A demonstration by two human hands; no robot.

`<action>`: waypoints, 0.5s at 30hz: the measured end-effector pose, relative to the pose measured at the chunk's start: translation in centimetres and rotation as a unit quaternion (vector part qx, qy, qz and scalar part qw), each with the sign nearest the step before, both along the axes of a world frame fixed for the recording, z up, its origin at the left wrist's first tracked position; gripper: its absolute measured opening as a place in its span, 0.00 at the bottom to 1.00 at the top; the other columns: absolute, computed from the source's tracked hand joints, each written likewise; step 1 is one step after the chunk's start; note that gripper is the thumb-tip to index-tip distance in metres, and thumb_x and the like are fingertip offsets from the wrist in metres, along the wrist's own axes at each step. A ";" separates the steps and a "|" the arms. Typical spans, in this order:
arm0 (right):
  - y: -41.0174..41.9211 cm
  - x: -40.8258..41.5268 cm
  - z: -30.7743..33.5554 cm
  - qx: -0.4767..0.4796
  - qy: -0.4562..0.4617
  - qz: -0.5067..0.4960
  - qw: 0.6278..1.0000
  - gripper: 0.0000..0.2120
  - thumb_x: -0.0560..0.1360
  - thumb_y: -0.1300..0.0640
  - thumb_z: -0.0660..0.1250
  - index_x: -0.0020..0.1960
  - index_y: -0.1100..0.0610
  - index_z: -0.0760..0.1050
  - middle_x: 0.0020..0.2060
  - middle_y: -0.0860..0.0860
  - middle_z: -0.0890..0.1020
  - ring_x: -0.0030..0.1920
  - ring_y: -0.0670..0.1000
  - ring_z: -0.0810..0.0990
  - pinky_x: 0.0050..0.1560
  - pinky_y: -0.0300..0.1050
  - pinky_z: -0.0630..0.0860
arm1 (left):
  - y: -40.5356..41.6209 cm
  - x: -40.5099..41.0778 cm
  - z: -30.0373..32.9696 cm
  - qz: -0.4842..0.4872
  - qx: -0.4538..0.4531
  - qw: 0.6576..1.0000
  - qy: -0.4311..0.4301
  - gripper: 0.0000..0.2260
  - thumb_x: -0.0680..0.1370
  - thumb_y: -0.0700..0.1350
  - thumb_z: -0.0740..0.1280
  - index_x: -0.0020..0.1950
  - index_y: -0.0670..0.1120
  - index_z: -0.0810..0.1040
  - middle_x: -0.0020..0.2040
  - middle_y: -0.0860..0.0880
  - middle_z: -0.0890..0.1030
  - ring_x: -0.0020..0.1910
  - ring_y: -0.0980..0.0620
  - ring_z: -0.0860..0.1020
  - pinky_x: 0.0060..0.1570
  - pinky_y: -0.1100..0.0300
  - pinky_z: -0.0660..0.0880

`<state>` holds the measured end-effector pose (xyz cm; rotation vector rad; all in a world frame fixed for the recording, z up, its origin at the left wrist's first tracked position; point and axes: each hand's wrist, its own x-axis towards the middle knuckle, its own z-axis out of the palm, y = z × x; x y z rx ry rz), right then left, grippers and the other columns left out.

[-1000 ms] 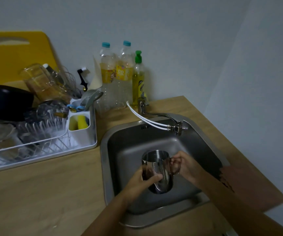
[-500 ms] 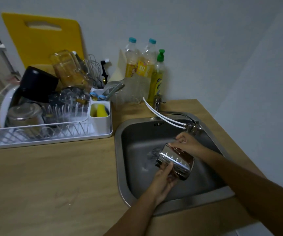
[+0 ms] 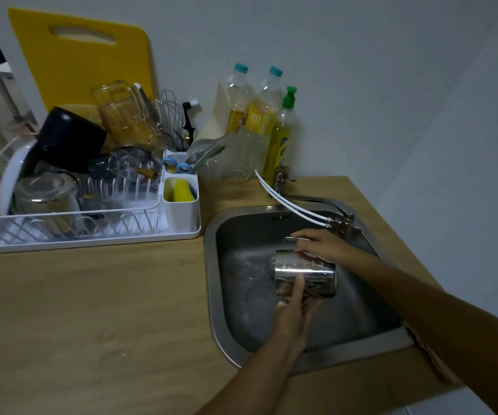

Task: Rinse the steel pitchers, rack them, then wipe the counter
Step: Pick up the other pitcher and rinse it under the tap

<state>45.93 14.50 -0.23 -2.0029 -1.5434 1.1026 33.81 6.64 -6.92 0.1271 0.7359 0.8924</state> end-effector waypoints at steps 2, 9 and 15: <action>0.2 -0.5 0.7 0.013 -0.015 0.012 1.000 0.13 0.74 0.56 0.67 0.58 0.57 0.74 0.42 0.53 0.81 0.38 0.50 0.78 0.37 0.40 0.74 | 0.1 0.1 0.8 0.024 -0.012 1.000 -0.008 0.08 0.76 0.44 0.67 0.52 0.41 0.77 0.48 0.43 0.84 0.45 0.49 0.83 0.46 0.57 0.81; 0.9 -2.5 4.5 0.046 -0.123 0.066 0.989 0.08 0.73 0.47 0.68 0.41 0.51 0.78 0.39 0.48 0.80 0.42 0.48 0.78 0.41 0.41 0.71 | 0.4 -0.3 4.4 0.073 -0.066 0.994 -0.047 0.19 0.74 0.46 0.69 0.61 0.38 0.73 0.55 0.37 0.81 0.50 0.45 0.82 0.42 0.56 0.82; 1.6 -3.9 9.8 0.046 -0.195 0.070 0.977 0.10 0.72 0.44 0.66 0.38 0.48 0.79 0.35 0.46 0.79 0.40 0.46 0.77 0.39 0.39 0.70 | 1.1 -0.7 8.3 0.059 -0.045 0.989 -0.126 0.14 0.76 0.48 0.66 0.56 0.42 0.72 0.45 0.42 0.80 0.43 0.49 0.80 0.54 0.55 0.77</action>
